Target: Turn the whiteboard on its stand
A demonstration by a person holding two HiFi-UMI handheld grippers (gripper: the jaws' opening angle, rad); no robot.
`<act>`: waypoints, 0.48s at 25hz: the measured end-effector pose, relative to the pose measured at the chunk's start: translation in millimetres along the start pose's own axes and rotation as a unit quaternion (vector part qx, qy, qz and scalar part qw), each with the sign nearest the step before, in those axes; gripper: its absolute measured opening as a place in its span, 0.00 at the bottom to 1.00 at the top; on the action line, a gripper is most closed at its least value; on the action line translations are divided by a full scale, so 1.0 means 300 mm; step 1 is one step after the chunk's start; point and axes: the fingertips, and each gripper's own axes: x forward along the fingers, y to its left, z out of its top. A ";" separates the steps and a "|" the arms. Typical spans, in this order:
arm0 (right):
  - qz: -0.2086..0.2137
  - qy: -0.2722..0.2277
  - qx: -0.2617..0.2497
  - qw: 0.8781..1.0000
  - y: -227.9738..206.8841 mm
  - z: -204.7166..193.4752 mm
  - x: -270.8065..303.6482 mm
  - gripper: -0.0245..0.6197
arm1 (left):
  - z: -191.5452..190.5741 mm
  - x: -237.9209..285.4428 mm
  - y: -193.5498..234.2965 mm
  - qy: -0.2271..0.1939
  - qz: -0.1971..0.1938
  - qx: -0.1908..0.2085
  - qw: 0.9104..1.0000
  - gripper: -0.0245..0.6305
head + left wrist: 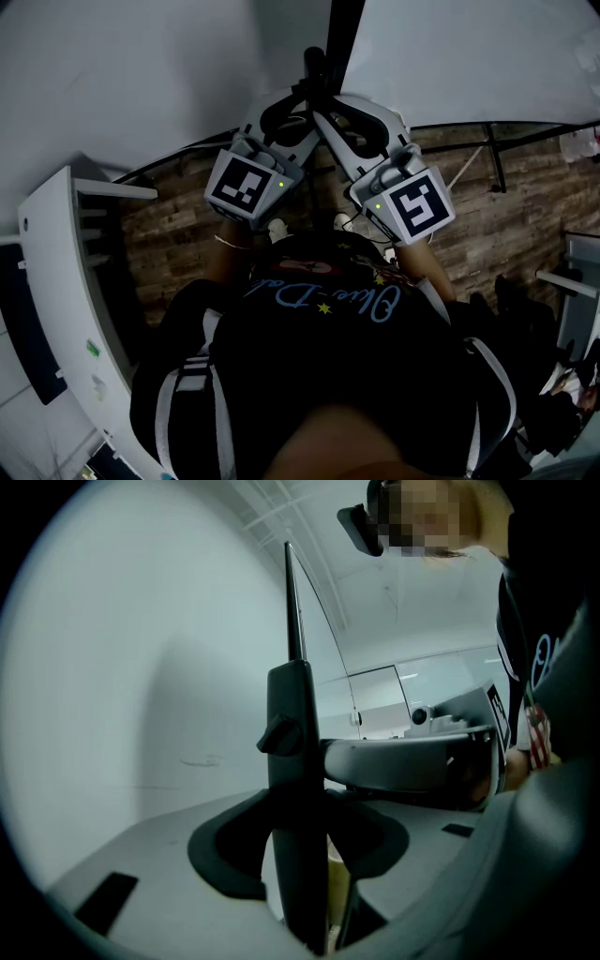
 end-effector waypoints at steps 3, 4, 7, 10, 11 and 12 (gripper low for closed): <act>-0.001 0.006 -0.002 1.000 -0.004 -0.006 -0.009 0.14 | 0.000 0.001 -0.008 0.008 0.002 0.008 1.000 0.31; 0.000 0.008 -0.002 1.000 -0.002 -0.008 -0.010 0.14 | 0.000 -0.001 -0.010 0.011 0.003 0.009 1.000 0.31; 0.004 0.009 -0.005 1.000 0.004 -0.009 -0.012 0.14 | -0.004 -0.004 -0.013 0.016 0.010 0.008 1.000 0.31; 0.010 0.001 -0.007 1.000 0.002 -0.006 -0.014 0.14 | -0.010 -0.003 -0.010 0.018 0.020 0.015 1.000 0.31; 0.013 0.000 -0.008 1.000 0.000 -0.008 -0.016 0.14 | -0.010 -0.003 -0.011 0.018 0.022 0.014 0.999 0.31; 0.015 0.001 -0.009 1.000 -0.001 -0.011 -0.018 0.14 | -0.009 -0.002 -0.014 0.017 0.024 0.012 0.999 0.31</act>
